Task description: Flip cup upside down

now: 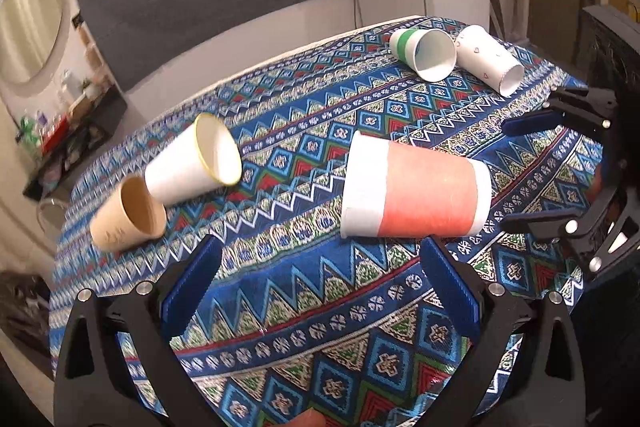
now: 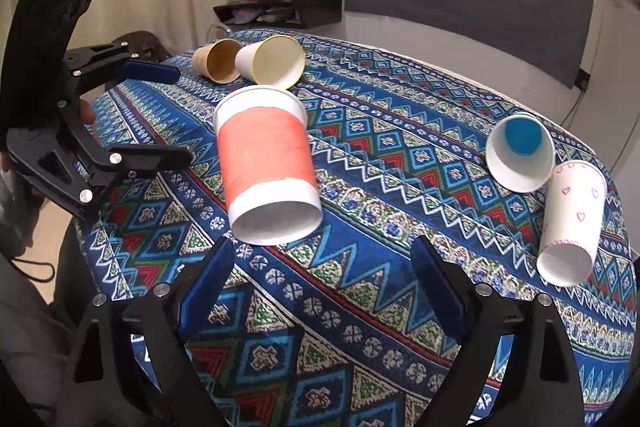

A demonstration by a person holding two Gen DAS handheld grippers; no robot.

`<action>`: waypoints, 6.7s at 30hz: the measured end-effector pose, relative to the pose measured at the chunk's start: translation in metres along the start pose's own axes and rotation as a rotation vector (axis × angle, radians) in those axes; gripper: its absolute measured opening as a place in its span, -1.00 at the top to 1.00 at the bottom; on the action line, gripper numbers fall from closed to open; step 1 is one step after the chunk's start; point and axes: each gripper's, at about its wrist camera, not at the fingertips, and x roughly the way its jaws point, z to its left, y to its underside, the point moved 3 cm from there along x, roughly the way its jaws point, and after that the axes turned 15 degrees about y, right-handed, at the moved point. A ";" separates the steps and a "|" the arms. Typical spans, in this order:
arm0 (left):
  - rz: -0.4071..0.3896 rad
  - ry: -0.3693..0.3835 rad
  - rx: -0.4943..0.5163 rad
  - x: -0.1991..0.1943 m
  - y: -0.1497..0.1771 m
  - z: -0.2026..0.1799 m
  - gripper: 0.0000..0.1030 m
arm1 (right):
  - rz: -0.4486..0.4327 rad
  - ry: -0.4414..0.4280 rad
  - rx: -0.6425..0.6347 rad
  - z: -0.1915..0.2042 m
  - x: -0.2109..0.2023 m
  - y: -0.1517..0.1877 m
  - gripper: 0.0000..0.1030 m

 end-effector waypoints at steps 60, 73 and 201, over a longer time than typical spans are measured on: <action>0.360 0.302 0.931 0.075 -0.042 -0.071 -0.31 | 0.185 -0.070 0.277 -0.064 0.024 0.013 -0.67; 0.231 0.244 0.790 0.065 -0.081 -0.048 -0.24 | 0.163 -0.070 0.294 -0.065 0.021 0.010 -0.67; -0.174 0.003 -0.242 0.011 0.032 0.053 -0.89 | -0.038 0.107 0.323 0.005 0.024 -0.015 -0.80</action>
